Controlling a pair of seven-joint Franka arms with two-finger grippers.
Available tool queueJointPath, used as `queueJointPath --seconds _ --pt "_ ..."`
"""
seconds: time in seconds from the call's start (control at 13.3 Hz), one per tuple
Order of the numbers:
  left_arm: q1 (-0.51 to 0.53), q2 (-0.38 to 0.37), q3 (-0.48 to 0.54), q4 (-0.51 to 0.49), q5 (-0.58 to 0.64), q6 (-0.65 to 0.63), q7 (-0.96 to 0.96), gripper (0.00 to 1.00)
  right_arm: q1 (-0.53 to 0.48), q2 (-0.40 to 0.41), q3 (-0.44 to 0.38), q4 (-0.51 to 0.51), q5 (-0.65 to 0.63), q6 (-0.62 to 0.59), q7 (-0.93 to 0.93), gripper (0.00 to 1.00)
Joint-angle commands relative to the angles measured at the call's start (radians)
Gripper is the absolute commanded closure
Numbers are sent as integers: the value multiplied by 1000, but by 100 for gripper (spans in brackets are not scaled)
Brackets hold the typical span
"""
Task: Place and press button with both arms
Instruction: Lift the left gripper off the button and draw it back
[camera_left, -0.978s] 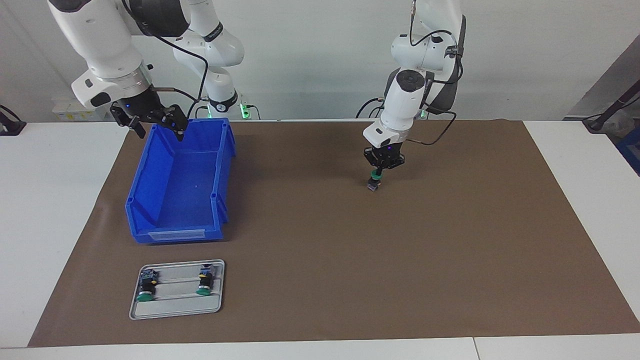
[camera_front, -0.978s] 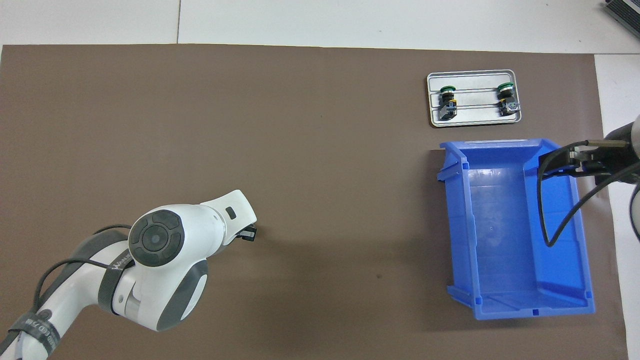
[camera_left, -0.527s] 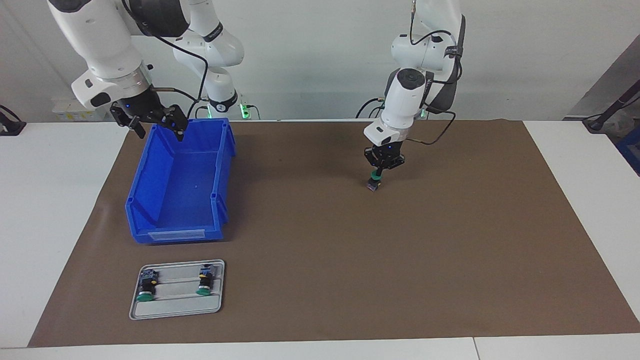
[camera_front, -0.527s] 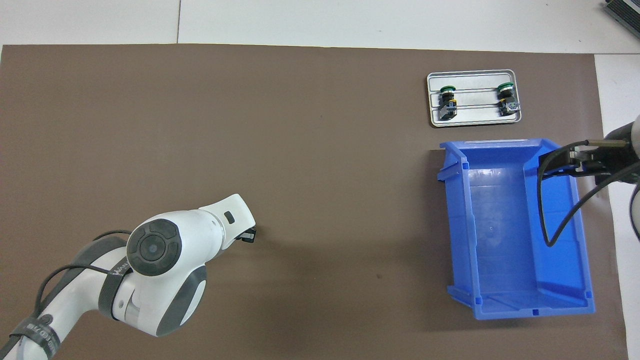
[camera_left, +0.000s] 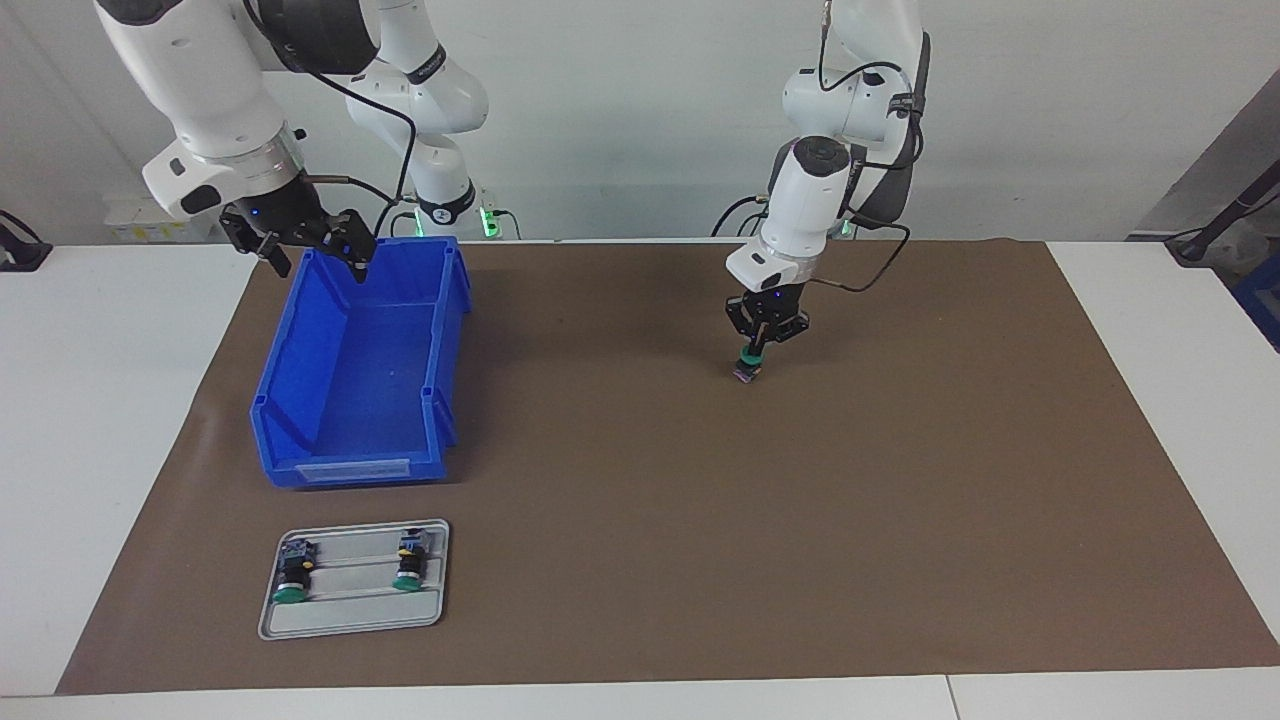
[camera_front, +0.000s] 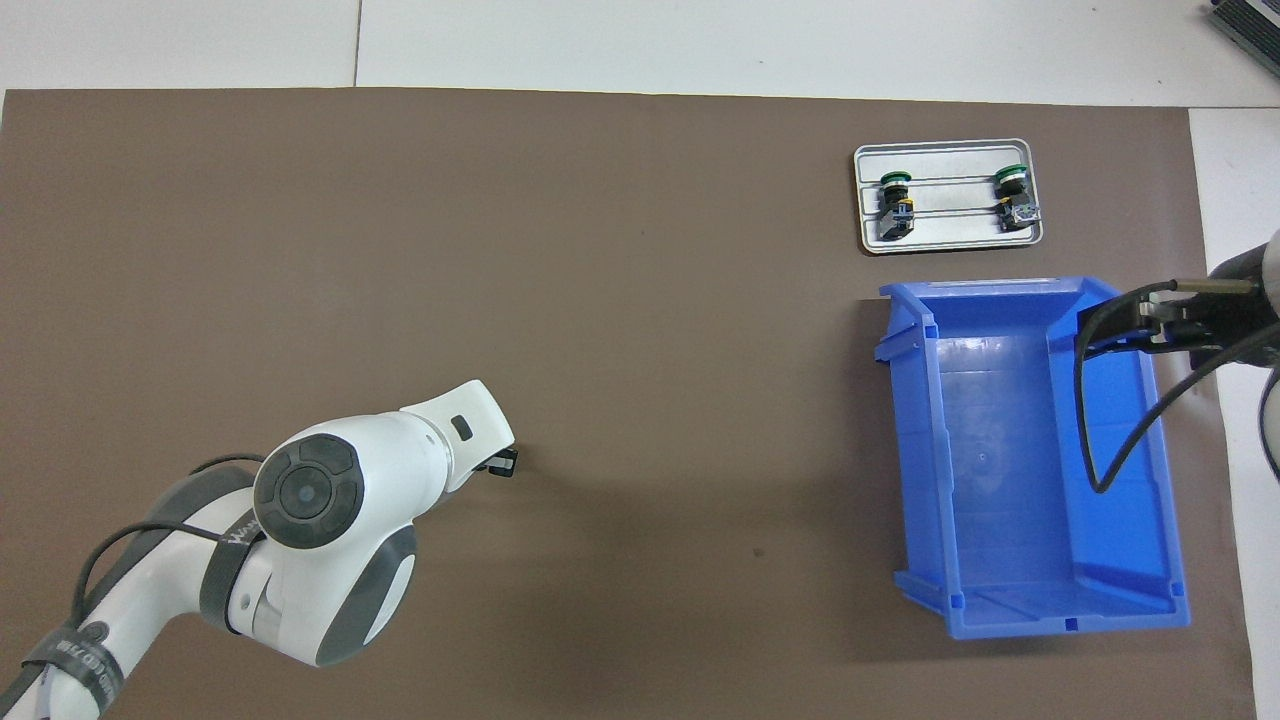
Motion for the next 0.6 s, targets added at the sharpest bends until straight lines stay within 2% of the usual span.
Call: queueJointPath --seconds 0.0,0.3,0.53 --pt "-10 49 17 103 19 -112 15 81 -10 -22 5 -25 -2 10 -26 0" --pt "36 50 18 238 19 -247 49 77 -10 -22 5 -25 -2 10 -26 0" --pt "138 50 18 399 17 -439 125 77 -10 -22 5 -25 -2 10 -26 0"
